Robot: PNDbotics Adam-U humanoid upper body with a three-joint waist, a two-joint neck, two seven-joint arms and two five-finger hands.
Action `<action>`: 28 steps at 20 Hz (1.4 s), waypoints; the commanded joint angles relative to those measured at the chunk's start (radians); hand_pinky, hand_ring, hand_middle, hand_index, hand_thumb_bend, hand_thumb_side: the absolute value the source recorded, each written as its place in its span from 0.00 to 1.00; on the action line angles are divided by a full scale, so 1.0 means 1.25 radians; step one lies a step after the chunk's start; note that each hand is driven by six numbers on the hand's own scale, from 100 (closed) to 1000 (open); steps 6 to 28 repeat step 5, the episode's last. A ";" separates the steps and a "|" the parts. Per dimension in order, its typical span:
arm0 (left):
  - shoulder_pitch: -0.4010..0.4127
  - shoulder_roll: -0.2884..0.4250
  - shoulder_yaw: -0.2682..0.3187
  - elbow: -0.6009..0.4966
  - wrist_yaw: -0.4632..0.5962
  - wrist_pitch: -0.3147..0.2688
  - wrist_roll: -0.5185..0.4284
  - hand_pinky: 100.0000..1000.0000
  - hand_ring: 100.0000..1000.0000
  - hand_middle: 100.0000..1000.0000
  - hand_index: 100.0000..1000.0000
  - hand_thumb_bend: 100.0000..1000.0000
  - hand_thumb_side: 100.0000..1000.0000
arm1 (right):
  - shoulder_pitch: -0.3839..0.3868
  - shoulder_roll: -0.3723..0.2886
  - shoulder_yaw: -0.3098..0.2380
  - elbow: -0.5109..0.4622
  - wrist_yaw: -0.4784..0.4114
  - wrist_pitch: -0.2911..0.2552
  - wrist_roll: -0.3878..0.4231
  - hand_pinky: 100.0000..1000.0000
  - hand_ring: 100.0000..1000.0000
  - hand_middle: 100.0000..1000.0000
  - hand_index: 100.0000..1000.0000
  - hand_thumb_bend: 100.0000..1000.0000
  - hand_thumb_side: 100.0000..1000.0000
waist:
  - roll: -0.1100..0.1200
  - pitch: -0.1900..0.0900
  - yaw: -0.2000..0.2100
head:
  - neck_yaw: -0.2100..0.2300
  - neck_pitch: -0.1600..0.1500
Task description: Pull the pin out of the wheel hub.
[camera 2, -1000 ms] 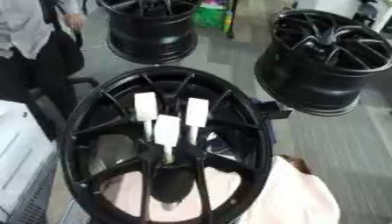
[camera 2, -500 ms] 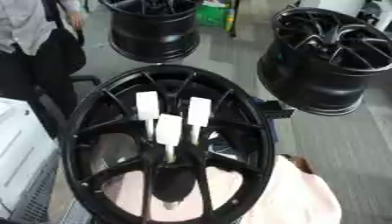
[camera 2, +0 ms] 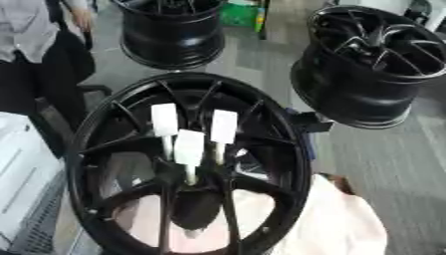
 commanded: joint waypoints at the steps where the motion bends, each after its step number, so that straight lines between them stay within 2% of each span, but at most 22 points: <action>1: -0.015 0.022 -0.003 -0.013 0.003 -0.001 -0.004 0.76 0.85 0.58 0.82 0.13 0.52 | -0.001 -0.020 -0.020 -0.015 0.000 0.004 -0.009 0.82 0.76 0.68 0.80 0.00 0.38 | 0.003 -0.006 -0.003 | 0.003 -0.008; 28: -0.017 0.024 -0.005 -0.013 0.004 -0.001 -0.007 0.76 0.85 0.58 0.82 0.13 0.52 | 0.004 -0.012 -0.024 -0.016 0.001 0.007 -0.015 0.82 0.76 0.68 0.79 0.00 0.38 | 0.005 -0.005 -0.007 | 0.008 -0.008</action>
